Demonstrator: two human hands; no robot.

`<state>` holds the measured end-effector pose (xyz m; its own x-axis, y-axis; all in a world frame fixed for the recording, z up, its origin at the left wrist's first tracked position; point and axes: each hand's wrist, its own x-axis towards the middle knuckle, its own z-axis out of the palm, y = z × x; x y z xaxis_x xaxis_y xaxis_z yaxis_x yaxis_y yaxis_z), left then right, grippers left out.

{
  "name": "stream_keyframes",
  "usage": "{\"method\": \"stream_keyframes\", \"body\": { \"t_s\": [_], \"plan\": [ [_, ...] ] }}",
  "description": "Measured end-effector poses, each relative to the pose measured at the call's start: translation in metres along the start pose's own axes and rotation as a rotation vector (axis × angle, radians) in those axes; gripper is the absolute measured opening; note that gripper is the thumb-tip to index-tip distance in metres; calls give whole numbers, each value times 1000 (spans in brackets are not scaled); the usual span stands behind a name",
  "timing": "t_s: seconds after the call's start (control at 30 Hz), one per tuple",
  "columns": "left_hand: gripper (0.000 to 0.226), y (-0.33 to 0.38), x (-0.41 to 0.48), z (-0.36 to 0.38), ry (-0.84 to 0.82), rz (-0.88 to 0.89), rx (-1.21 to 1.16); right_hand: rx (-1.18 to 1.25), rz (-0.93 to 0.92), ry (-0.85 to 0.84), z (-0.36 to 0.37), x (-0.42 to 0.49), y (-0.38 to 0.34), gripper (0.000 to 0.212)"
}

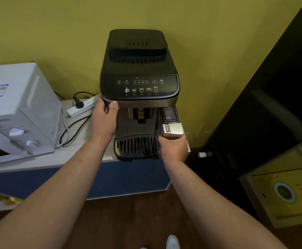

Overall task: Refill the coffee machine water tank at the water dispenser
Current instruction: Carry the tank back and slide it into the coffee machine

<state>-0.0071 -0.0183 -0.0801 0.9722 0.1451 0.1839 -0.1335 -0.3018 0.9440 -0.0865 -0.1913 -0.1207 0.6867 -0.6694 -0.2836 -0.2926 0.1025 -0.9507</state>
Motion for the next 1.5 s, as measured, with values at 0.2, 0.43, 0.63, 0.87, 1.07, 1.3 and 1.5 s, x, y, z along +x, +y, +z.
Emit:
{"method": "stream_keyframes", "body": {
  "t_s": [0.2, 0.43, 0.63, 0.87, 1.07, 1.3, 1.5],
  "plan": [
    [29, 2, -2, 1, 3, -12, -21, -1, 1, 19, 6, 7, 4, 50],
    [31, 5, -4, 1, 5, -5, -28, -57, -7, -6, 9, 14, 2, 46],
    [32, 6, -2, -1, -6, 2, -19, -58, -18, -21, 21, 31, -6, 45],
    [33, 5, -1, -1, -17, -5, -32, -220, -119, -241, 9, 55, -11, 48],
    [37, 4, 3, -9, -75, 16, -9, -520, -341, -376, -27, 83, -37, 70],
    [34, 6, 3, -10, -39, -9, 1, -498, -415, -453, -22, 89, -42, 35],
    [39, 4, 3, -11, -39, -25, 1, -461, -385, -460, -8, 98, -52, 28]
  ]
}}
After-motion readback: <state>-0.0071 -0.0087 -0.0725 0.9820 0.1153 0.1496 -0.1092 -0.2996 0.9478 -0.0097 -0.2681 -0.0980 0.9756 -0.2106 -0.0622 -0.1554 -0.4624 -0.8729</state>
